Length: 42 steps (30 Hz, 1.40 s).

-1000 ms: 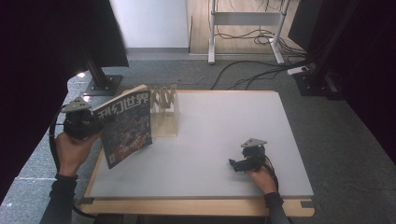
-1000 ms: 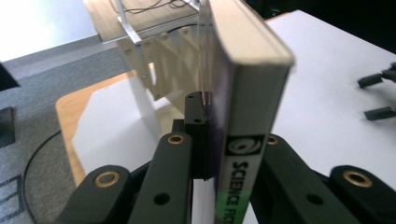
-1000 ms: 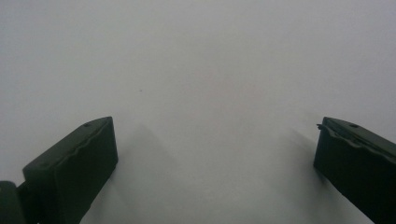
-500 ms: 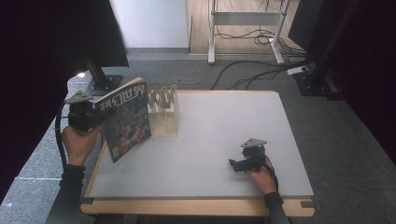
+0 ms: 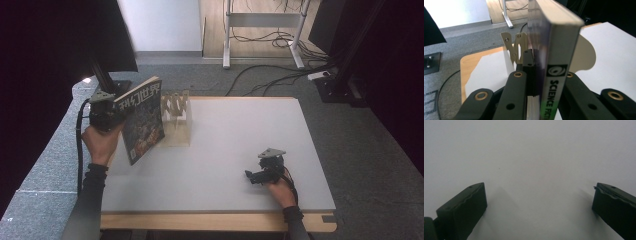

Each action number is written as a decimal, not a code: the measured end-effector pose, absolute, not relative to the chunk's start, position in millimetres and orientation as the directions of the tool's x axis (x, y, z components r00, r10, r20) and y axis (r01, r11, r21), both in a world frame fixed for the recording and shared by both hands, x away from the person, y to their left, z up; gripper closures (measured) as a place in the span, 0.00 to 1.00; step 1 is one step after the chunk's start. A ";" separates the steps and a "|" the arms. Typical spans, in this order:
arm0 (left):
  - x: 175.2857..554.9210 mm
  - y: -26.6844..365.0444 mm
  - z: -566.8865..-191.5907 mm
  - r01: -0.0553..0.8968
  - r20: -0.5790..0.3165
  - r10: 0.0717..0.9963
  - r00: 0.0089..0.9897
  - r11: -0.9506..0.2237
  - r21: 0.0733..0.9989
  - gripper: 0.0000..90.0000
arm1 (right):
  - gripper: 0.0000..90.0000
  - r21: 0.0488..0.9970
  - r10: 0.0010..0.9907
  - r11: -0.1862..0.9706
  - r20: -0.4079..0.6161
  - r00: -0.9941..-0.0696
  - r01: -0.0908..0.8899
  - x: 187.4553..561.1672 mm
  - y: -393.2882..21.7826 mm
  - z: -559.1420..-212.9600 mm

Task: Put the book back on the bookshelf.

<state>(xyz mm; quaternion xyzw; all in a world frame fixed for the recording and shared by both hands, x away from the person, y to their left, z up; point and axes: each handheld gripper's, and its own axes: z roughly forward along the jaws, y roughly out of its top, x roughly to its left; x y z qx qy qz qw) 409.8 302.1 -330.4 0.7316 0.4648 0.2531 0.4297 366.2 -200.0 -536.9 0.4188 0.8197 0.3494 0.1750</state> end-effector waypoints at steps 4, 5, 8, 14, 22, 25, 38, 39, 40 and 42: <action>416.0 296.6 -334.8 0.419 -0.018 0.905 0.425 -0.179 0.890 0.92 | 0.00 0.720 0.808 0.405 0.005 -0.588 0.563 366.3 -200.1 -537.0; 417.6 295.8 -337.0 0.411 -0.015 0.908 0.419 -0.175 0.895 0.92 | 0.00 0.720 0.808 0.405 0.005 -0.589 0.563 366.3 -200.1 -537.0; 422.1 297.2 -342.9 0.420 -0.033 0.900 0.434 -0.169 0.892 0.91 | 0.00 0.721 0.808 0.405 0.004 -0.589 0.562 366.2 -200.1 -537.0; 424.0 303.9 -336.8 0.549 -0.043 0.882 0.470 -0.254 0.797 0.88 | 0.00 0.720 0.808 0.406 0.005 -0.589 0.563 366.3 -200.1 -537.0; 421.7 314.4 -331.4 0.565 -0.075 0.893 0.445 -0.215 0.796 0.92 | 0.00 0.720 0.808 0.406 0.005 -0.589 0.563 366.3 -200.1 -537.0; 424.2 316.0 -334.3 0.538 -0.094 0.898 0.429 -0.170 0.826 0.92 | 0.00 0.720 0.808 0.406 0.005 -0.589 0.563 366.3 -200.1 -537.0; 430.9 304.9 -349.0 0.475 -0.039 0.904 0.426 -0.187 0.860 0.90 | 0.00 0.721 0.809 0.405 0.003 -0.588 0.561 366.3 -200.0 -537.1; 430.6 305.9 -348.9 0.479 -0.035 0.907 0.421 -0.189 0.857 0.89 | 0.00 0.722 0.809 0.405 0.003 -0.588 0.561 366.2 -200.0 -537.1; 430.6 307.5 -349.1 0.483 -0.029 0.908 0.419 -0.195 0.853 0.88 | 0.00 0.722 0.809 0.405 0.003 -0.588 0.561 366.2 -200.0 -537.1; 430.7 310.0 -350.3 0.487 -0.039 0.907 0.420 -0.189 0.853 0.82 | 0.00 0.722 0.808 0.406 0.003 -0.589 0.561 366.2 -200.0 -537.1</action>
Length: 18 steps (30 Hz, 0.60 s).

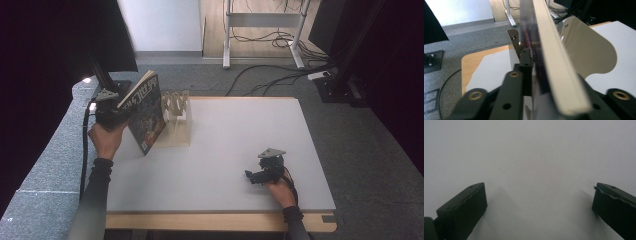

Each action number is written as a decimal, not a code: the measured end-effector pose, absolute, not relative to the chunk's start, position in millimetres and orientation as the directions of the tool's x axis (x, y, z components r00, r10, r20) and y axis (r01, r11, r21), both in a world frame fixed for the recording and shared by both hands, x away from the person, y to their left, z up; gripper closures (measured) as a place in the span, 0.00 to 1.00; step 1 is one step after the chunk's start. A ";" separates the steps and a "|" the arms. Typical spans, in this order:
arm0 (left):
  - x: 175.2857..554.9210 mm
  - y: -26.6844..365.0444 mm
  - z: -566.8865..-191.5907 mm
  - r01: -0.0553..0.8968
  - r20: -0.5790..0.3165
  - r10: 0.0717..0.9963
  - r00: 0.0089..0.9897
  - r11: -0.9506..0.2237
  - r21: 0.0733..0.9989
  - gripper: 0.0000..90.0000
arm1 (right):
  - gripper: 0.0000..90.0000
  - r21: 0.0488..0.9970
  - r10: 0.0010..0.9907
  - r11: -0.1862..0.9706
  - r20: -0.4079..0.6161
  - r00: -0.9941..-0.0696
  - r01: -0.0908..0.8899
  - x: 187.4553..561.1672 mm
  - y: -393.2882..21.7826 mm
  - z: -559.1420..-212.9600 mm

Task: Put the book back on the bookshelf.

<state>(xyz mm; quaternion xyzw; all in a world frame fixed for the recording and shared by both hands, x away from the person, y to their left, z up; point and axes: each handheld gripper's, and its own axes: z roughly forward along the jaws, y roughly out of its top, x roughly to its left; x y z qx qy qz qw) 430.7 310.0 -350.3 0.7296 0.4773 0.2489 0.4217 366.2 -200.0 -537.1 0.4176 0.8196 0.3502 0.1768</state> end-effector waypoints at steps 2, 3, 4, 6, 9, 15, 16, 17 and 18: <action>431.3 310.7 -352.6 0.494 -0.047 0.902 0.428 -0.190 0.848 0.77 | 0.00 0.722 0.809 0.405 0.003 -0.588 0.561 366.3 -199.9 -537.1; 431.8 310.4 -354.0 0.495 -0.040 0.902 0.430 -0.198 0.846 0.73 | 0.00 0.722 0.809 0.405 0.003 -0.588 0.561 366.3 -199.9 -537.1; 432.3 310.2 -355.4 0.498 -0.036 0.900 0.434 -0.207 0.842 0.68 | 0.00 0.722 0.809 0.404 0.004 -0.588 0.562 366.2 -199.8 -537.1; 432.5 310.5 -357.9 0.500 -0.032 0.897 0.441 -0.216 0.839 0.60 | 0.00 0.722 0.809 0.404 0.004 -0.588 0.561 366.2 -199.8 -537.1; 429.9 313.7 -359.6 0.496 -0.048 0.894 0.446 -0.202 0.845 0.48 | 0.00 0.722 0.809 0.404 0.004 -0.588 0.561 366.1 -199.8 -537.0; 418.2 322.1 -356.9 0.471 -0.088 0.879 0.468 -0.164 0.867 0.28 | 0.00 0.721 0.809 0.406 0.003 -0.588 0.561 366.2 -199.7 -536.9; 415.5 322.7 -356.0 0.465 -0.086 0.877 0.472 -0.165 0.870 0.24 | 0.00 0.722 0.809 0.406 0.003 -0.588 0.561 366.1 -199.7 -536.9; 412.5 323.3 -355.3 0.458 -0.085 0.874 0.478 -0.166 0.873 0.22 | 0.00 0.721 0.809 0.405 0.004 -0.588 0.562 365.9 -199.6 -536.8; 409.6 323.8 -354.5 0.455 -0.085 0.871 0.484 -0.167 0.875 0.21 | 0.00 0.722 0.809 0.405 0.004 -0.588 0.562 366.0 -199.6 -536.8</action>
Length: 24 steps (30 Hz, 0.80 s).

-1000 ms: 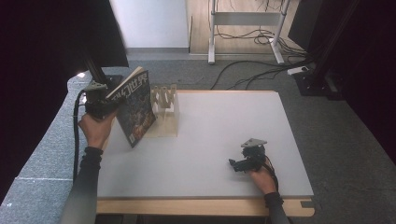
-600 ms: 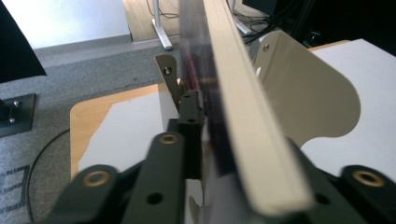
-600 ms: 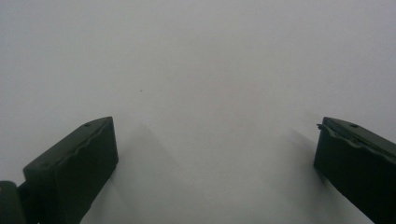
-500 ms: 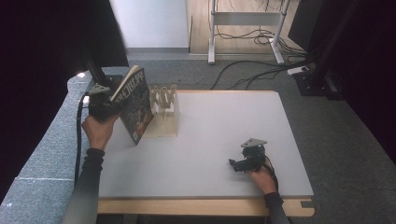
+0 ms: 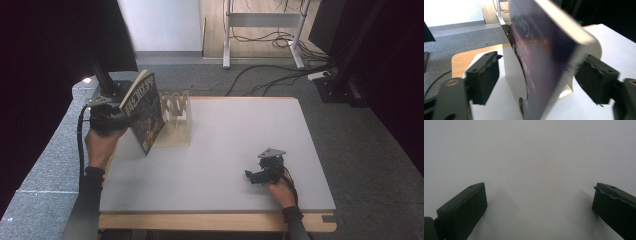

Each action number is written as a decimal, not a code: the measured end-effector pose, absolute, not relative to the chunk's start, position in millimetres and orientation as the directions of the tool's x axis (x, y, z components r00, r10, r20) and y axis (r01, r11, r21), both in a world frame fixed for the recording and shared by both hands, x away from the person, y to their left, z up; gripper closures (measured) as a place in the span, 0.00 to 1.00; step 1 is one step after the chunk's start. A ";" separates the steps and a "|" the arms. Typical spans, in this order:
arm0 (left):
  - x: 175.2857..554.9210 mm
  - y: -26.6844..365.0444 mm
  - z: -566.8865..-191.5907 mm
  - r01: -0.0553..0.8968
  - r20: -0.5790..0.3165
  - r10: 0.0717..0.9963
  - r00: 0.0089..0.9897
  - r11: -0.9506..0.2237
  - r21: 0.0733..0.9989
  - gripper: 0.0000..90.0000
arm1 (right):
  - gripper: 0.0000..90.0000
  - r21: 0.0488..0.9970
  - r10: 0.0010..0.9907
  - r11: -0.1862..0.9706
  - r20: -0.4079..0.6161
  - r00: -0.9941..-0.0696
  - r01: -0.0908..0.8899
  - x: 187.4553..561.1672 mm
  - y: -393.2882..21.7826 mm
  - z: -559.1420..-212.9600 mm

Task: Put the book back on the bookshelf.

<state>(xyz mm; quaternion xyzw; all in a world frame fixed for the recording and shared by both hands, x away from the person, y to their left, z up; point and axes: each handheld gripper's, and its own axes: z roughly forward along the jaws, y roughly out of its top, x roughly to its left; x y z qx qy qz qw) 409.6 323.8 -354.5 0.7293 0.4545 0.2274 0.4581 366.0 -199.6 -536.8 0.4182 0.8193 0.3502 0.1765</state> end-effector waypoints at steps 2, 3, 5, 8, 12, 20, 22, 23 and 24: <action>403.8 324.1 -353.3 0.446 -0.082 0.865 0.494 -0.171 0.879 0.18 | 0.00 0.721 0.809 0.405 0.004 -0.587 0.562 366.0 -199.6 -536.8; 401.1 324.0 -352.8 0.443 -0.082 0.862 0.500 -0.173 0.880 0.18 | 0.00 0.722 0.809 0.405 0.003 -0.588 0.562 366.0 -199.6 -536.8; 396.1 323.4 -352.2 0.439 -0.085 0.856 0.510 -0.175 0.881 0.18 | 0.00 0.721 0.809 0.406 0.002 -0.588 0.561 366.0 -199.7 -536.8; 387.9 320.9 -351.9 0.430 -0.065 0.843 0.534 -0.205 0.879 0.16 | 0.00 0.722 0.808 0.408 0.000 -0.589 0.559 366.0 -199.7 -536.7; 374.9 315.7 -356.0 0.414 -0.045 0.825 0.563 -0.234 0.880 0.16 | 0.00 0.722 0.808 0.408 0.000 -0.589 0.559 365.8 -199.6 -536.7; 352.5 310.9 -374.2 0.389 -0.076 0.782 0.619 -0.221 0.895 0.12 | 0.01 0.725 0.805 0.412 -0.005 -0.594 0.553 364.8 -199.3 -536.4; 347.9 309.3 -379.6 0.390 -0.073 0.776 0.627 -0.231 0.891 0.07 | 0.01 0.726 0.805 0.412 -0.007 -0.593 0.551 364.6 -199.2 -536.4; 346.2 308.3 -382.6 0.393 -0.075 0.773 0.630 -0.234 0.889 0.05 | 0.01 0.726 0.805 0.412 -0.007 -0.593 0.550 364.5 -199.1 -536.4; 344.8 307.2 -385.9 0.397 -0.077 0.772 0.631 -0.236 0.887 0.03 | 0.01 0.727 0.805 0.413 -0.008 -0.594 0.550 364.5 -199.1 -536.4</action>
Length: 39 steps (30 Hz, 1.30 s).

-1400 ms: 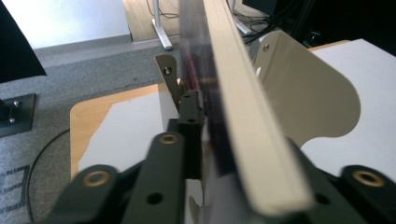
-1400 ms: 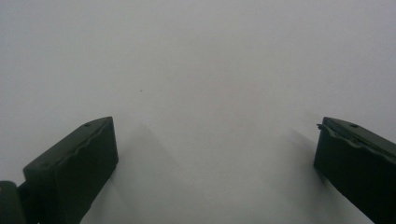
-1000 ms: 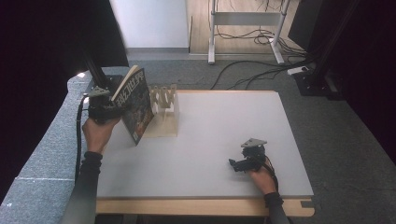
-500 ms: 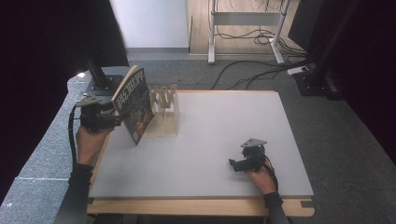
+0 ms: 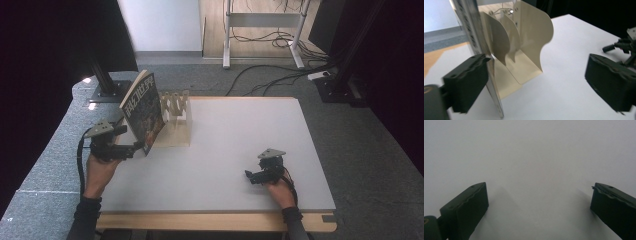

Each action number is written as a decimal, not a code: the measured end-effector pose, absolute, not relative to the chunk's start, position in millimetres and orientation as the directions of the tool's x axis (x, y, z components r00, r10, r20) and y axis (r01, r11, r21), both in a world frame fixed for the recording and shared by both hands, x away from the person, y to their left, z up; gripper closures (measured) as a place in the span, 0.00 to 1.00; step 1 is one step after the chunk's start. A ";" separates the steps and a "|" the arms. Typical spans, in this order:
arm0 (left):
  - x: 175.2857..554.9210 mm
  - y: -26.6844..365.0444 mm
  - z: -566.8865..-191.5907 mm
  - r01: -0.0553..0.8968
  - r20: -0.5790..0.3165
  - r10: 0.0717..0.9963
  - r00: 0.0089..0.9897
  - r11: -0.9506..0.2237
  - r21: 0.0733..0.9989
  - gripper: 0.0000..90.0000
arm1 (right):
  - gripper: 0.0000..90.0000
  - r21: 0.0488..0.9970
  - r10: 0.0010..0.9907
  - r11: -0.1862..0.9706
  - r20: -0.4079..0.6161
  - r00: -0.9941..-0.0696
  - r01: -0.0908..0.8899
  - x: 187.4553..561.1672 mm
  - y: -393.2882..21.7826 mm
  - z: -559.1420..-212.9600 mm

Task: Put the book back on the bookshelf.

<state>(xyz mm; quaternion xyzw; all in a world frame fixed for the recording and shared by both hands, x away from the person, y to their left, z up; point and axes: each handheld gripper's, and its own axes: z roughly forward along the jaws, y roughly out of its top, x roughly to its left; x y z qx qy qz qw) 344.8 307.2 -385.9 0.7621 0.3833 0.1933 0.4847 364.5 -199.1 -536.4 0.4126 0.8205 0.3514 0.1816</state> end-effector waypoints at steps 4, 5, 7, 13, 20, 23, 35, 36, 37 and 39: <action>340.8 301.7 -402.4 0.415 -0.085 0.757 0.648 -0.257 0.873 0.00 | 0.01 0.726 0.805 0.411 -0.007 -0.593 0.551 364.5 -199.1 -536.4; 340.1 299.8 -407.3 0.420 -0.087 0.754 0.651 -0.261 0.869 0.00 | 0.01 0.726 0.805 0.411 -0.006 -0.593 0.551 364.6 -199.2 -536.4; 339.6 295.2 -417.9 0.432 -0.090 0.749 0.657 -0.276 0.859 0.00 | 0.01 0.725 0.804 0.411 -0.003 -0.594 0.553 364.8 -199.4 -536.5; 339.6 279.2 -450.0 0.447 -0.127 0.712 0.691 -0.283 0.849 0.00 | 0.00 0.723 0.805 0.410 0.000 -0.593 0.557 365.1 -199.7 -536.6; 342.1 254.4 -477.0 0.458 -0.110 0.681 0.724 -0.356 0.814 0.00 | 0.00 0.721 0.811 0.408 -0.004 -0.585 0.560 365.3 -199.3 -536.7; 343.3 242.5 -488.0 0.461 -0.090 0.673 0.734 -0.396 0.794 0.00 | 0.00 0.721 0.811 0.408 -0.004 -0.586 0.560 365.3 -199.4 -536.7; 345.8 195.6 -528.5 0.479 -0.004 0.634 0.774 -0.580 0.659 0.00 | 0.03 0.728 0.800 0.411 0.000 -0.600 0.549 364.4 -199.6 -536.3; 345.6 195.6 -528.4 0.482 -0.006 0.636 0.772 -0.578 0.658 0.00 | 0.03 0.728 0.800 0.411 0.001 -0.600 0.549 364.3 -199.6 -536.3; 345.6 195.8 -528.5 0.484 -0.008 0.637 0.771 -0.577 0.658 0.00 | 0.03 0.728 0.800 0.411 0.000 -0.600 0.548 364.3 -199.7 -536.3; 345.5 195.7 -528.7 0.486 -0.009 0.639 0.769 -0.576 0.658 0.00 | 0.03 0.729 0.800 0.411 0.000 -0.601 0.547 364.2 -199.6 -536.4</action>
